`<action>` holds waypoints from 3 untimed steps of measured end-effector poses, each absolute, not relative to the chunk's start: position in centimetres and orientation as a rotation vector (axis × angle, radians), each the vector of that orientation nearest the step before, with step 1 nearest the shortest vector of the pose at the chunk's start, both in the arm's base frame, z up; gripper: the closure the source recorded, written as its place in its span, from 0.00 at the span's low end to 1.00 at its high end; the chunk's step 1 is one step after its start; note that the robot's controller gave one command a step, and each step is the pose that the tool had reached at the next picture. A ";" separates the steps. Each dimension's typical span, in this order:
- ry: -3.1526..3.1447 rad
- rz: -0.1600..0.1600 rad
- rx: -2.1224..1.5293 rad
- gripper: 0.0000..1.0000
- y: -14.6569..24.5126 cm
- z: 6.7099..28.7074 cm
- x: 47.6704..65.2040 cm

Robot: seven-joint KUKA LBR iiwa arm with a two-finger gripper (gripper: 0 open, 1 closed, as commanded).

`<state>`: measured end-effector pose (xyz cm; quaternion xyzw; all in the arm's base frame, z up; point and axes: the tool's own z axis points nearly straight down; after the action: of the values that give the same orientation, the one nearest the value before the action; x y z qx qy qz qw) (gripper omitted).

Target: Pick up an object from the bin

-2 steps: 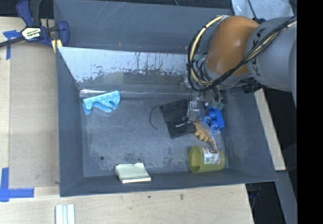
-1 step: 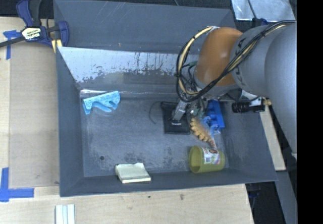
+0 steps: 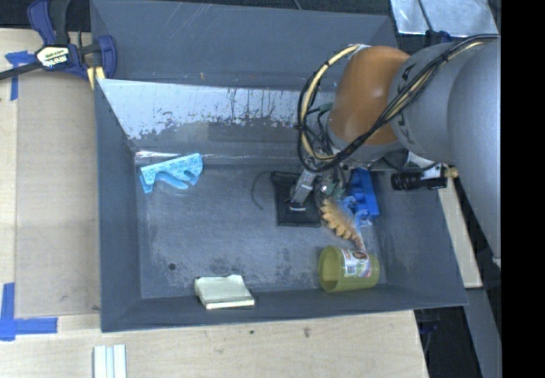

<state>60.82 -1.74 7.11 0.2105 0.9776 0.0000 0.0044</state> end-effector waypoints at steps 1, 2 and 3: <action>3.063 0.000 0.659 1.00 -1.7 7.1 60.8; 3.063 0.000 0.659 1.00 -1.7 7.1 60.8; 3.063 -0.001 0.658 1.00 -1.7 7.1 60.8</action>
Offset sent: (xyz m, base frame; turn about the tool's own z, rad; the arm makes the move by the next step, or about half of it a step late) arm 0.0000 0.0000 0.0000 0.0000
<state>60.82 -1.74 7.12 0.2101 0.9777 -0.0002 0.0042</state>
